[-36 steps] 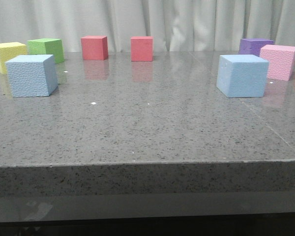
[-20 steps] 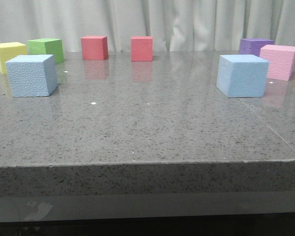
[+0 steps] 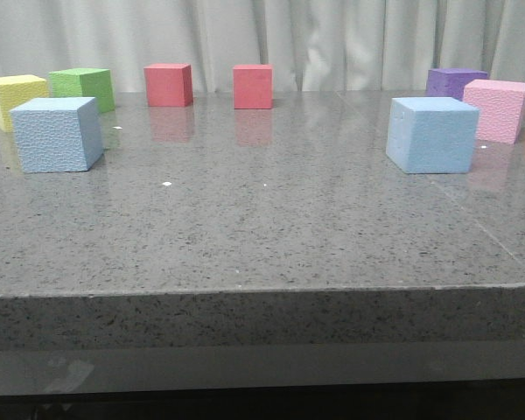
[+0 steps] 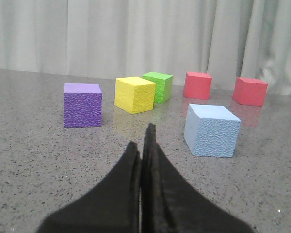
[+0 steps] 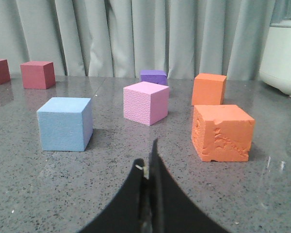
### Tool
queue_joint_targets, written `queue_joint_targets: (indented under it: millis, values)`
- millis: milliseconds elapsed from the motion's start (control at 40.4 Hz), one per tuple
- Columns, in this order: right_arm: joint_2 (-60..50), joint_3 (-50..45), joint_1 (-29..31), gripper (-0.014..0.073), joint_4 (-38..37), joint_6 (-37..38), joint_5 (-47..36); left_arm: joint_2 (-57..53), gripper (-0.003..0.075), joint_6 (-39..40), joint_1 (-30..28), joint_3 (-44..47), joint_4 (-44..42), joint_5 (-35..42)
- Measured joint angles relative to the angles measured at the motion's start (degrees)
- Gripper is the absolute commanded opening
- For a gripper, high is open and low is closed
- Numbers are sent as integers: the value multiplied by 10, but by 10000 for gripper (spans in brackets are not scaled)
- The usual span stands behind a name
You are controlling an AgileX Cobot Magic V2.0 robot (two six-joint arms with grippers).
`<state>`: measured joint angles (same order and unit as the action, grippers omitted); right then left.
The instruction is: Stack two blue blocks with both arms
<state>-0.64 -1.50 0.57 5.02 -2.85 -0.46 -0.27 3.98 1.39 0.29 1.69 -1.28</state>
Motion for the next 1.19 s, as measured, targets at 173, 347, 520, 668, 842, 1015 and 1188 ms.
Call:
queue_joint_targets:
  millis: [173, 347, 520, 668, 842, 1015, 1188]
  values:
    - [0, 18, 0, -120, 3, 0, 19, 0, -19, 0, 0, -23, 0, 0]
    - [1, 128, 0, -120, 3, 0, 111, 4, -19, 0, 0, -130, 0, -43]
    - [64, 245, 0, -120, 3, 0, 180, 79, -19, 0, 0, -268, 0, -153]
    - [144, 328, 0, -120, 3, 0, 225, 168, -19, 0, 0, -370, 0, -269]
    - [201, 356, 0, -120, 3, 0, 234, 239, -19, 0, 0, -398, 0, -284]
    - [218, 356, 0, -120, 3, 0, 238, 279, -19, 0, 0, -398, 0, -284]
    - [220, 356, 0, -120, 3, 0, 238, 300, -19, 0, 0, -398, 0, -285]
